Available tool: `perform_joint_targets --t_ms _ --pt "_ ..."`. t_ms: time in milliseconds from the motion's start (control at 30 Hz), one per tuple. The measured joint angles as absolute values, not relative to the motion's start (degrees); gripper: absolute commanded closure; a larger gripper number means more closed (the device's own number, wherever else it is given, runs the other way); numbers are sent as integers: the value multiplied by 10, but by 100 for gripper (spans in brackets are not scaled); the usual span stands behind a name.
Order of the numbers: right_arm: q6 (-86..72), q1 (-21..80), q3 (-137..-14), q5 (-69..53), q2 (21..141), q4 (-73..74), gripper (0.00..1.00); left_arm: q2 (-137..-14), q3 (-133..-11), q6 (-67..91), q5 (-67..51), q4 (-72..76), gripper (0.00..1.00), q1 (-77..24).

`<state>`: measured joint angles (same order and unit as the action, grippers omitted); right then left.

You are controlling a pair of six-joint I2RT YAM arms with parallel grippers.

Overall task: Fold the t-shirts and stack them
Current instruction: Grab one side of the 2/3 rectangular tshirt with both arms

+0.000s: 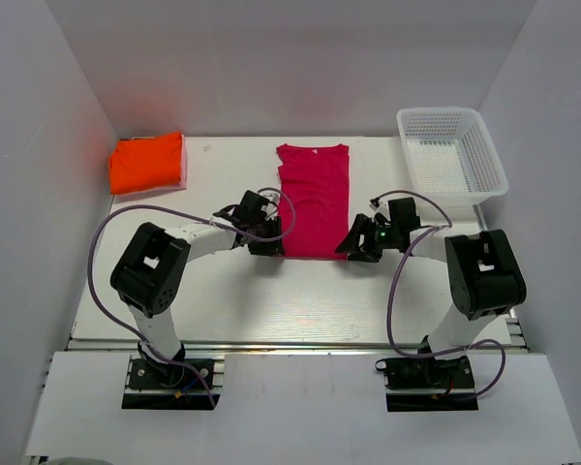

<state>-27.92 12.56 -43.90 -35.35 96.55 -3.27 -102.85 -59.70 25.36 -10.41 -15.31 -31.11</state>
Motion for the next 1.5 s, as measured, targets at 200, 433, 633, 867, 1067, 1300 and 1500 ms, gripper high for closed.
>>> perform_joint_targets --t_ms 200,433,633,867,1067,1300,1500 --pt "-284 127 -438 -351 980 -36 56 -1041 -598 260 -113 -140 76 -322" --pt "-288 129 -437 -345 1001 -36 100 -1048 -602 261 -126 -136 100 -329" --pt "-283 129 -428 -346 975 -22 100 -1034 -585 266 -141 -137 100 -335" --pt "-233 135 -378 -369 801 102 100 -914 -524 269 -192 -205 100 -364" --pt "-165 136 -397 -396 678 255 100 -760 -529 252 -239 -276 100 -376" --pt "-111 135 -493 -438 632 376 100 -699 -576 236 -267 -347 100 -376" --pt "-100 135 -541 -451 632 401 100 -691 -588 236 -254 -377 100 -368"
